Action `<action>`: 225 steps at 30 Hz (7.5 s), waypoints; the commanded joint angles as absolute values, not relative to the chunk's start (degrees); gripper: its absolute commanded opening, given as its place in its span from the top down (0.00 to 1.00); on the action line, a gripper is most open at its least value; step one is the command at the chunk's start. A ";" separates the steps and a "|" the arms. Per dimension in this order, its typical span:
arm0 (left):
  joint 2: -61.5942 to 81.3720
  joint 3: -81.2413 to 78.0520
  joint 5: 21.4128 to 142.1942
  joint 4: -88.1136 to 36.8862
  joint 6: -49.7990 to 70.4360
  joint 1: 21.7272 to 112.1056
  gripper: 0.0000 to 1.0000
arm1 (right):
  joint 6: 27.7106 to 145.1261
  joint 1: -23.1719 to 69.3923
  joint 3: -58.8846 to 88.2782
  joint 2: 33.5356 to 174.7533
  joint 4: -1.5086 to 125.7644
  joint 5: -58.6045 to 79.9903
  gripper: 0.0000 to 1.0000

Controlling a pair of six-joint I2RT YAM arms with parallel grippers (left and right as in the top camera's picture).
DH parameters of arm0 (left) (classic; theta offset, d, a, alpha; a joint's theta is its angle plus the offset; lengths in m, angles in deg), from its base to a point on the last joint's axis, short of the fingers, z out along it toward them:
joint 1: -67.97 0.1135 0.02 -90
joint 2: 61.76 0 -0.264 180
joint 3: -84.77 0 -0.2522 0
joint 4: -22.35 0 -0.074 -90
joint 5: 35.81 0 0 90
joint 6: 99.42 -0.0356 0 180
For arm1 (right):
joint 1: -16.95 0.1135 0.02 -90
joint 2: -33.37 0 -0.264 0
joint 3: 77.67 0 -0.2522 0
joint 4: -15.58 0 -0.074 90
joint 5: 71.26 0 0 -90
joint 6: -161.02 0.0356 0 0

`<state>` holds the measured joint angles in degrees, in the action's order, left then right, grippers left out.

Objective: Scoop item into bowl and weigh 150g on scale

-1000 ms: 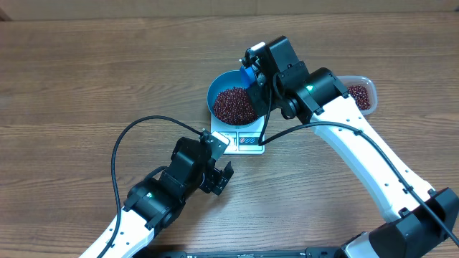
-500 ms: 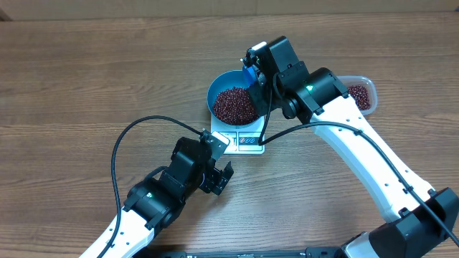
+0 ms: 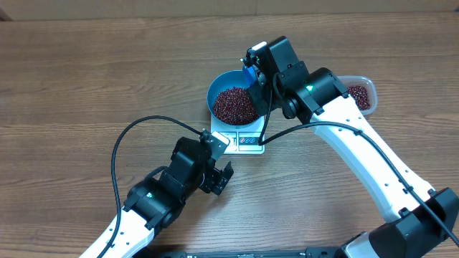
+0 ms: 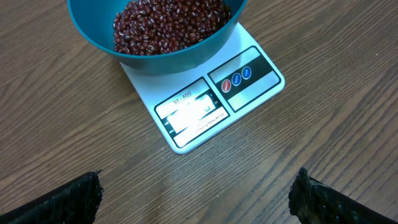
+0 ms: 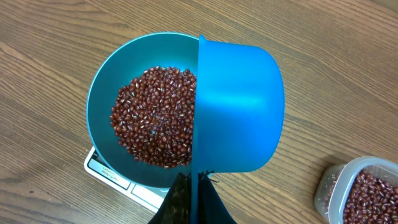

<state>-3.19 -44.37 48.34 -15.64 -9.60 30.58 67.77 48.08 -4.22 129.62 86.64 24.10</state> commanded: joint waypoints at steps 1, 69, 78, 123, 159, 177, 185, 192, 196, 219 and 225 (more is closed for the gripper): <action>-2.91 -44.78 47.82 -15.57 -9.43 30.82 0.00 | 67.62 47.95 -5.68 128.37 86.53 24.69 0.96; -2.91 -44.78 47.82 -15.59 -9.43 30.82 0.00 | 66.51 48.41 -5.68 128.42 86.49 22.97 0.96; -2.91 -44.78 47.82 -15.57 -9.43 30.82 0.01 | 66.53 48.39 -5.68 128.42 86.47 23.60 0.96; -2.91 -44.78 47.82 -15.59 -9.43 30.82 0.00 | 68.26 48.06 -5.64 128.44 87.10 19.01 0.96; -2.91 -44.78 47.82 -15.59 -9.43 30.82 0.01 | 70.86 48.06 -5.64 128.53 87.30 16.89 0.96; -2.91 -44.78 47.82 -15.59 -9.43 30.82 0.00 | 71.01 48.04 -5.64 128.53 87.06 15.64 0.96; -2.91 -44.78 47.82 -15.57 -9.43 30.82 0.00 | 85.78 46.20 -5.64 128.50 86.97 7.69 0.96; -2.91 -44.78 47.82 -15.57 -9.43 30.82 0.00 | 96.84 30.95 -5.64 128.50 79.47 -23.66 0.96; -2.91 -44.78 47.82 -15.57 -9.43 30.82 0.00 | 95.62 20.70 -5.66 127.91 81.24 -26.54 0.96; -2.91 -44.78 47.82 -15.57 -9.43 30.82 0.00 | 67.47 3.06 -5.64 126.38 94.33 12.23 0.96; -2.91 -44.78 47.82 -15.59 -9.43 30.82 0.01 | 67.60 9.66 -5.64 126.38 95.97 23.69 0.96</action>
<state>-3.13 -44.37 48.34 -15.70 -9.60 30.58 68.56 5.09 -4.26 128.77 95.71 14.33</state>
